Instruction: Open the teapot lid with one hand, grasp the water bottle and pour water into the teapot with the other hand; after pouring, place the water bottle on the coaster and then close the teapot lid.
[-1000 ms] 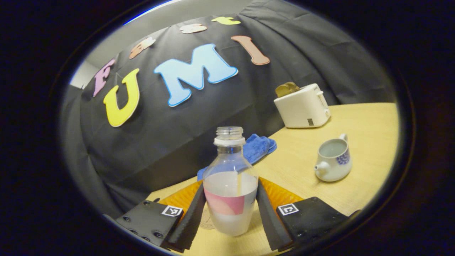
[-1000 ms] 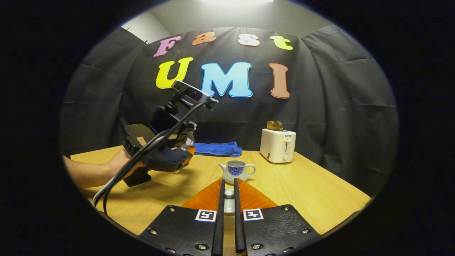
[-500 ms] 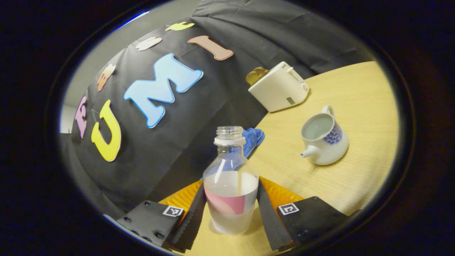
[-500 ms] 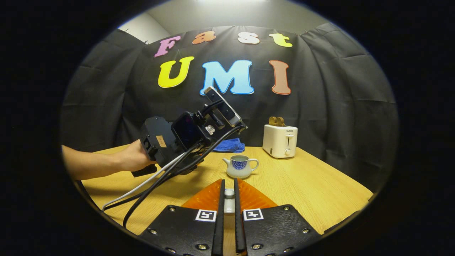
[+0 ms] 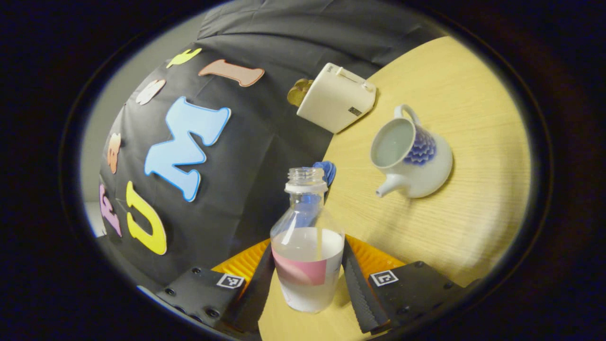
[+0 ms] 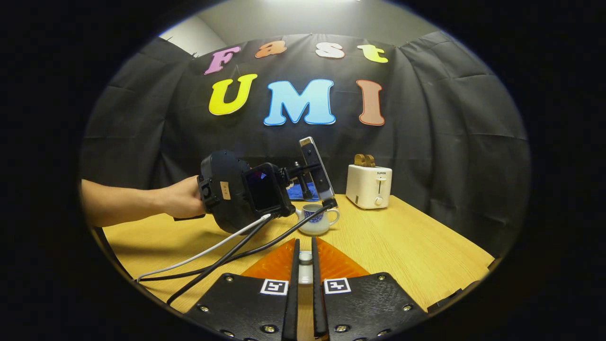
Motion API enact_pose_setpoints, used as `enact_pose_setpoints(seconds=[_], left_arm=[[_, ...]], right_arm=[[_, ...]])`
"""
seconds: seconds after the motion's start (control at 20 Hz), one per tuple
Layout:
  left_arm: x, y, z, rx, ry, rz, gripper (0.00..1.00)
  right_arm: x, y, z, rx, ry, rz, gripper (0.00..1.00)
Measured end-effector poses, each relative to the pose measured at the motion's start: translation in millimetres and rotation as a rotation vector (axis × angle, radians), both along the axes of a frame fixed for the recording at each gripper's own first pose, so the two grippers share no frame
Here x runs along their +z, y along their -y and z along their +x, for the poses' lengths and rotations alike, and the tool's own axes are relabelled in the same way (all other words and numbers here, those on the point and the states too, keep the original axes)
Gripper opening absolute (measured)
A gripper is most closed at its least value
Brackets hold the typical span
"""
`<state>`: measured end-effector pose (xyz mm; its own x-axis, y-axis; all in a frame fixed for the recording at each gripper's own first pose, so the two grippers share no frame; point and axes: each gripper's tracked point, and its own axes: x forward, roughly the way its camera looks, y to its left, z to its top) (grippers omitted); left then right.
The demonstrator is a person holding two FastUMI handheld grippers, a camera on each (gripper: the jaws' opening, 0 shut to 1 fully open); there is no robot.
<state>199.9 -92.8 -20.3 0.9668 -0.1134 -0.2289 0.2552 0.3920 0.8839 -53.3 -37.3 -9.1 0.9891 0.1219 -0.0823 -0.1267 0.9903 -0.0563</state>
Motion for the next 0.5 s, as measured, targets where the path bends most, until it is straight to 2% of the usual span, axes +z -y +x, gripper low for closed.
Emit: enact_pose_setpoints(seconds=[0.3, 0.5], left_arm=[[-0.7, 13.0, 1.5, -0.033, 0.012, 0.141, 0.88], [-9.9, 21.0, 1.1, -0.063, -0.025, 0.196, 0.88]], right_arm=[[-2.7, 3.1, -2.7, 0.000, -0.012, 0.009, 0.13], [-4.4, 5.1, -1.6, -0.003, -0.016, 0.014, 0.13]])
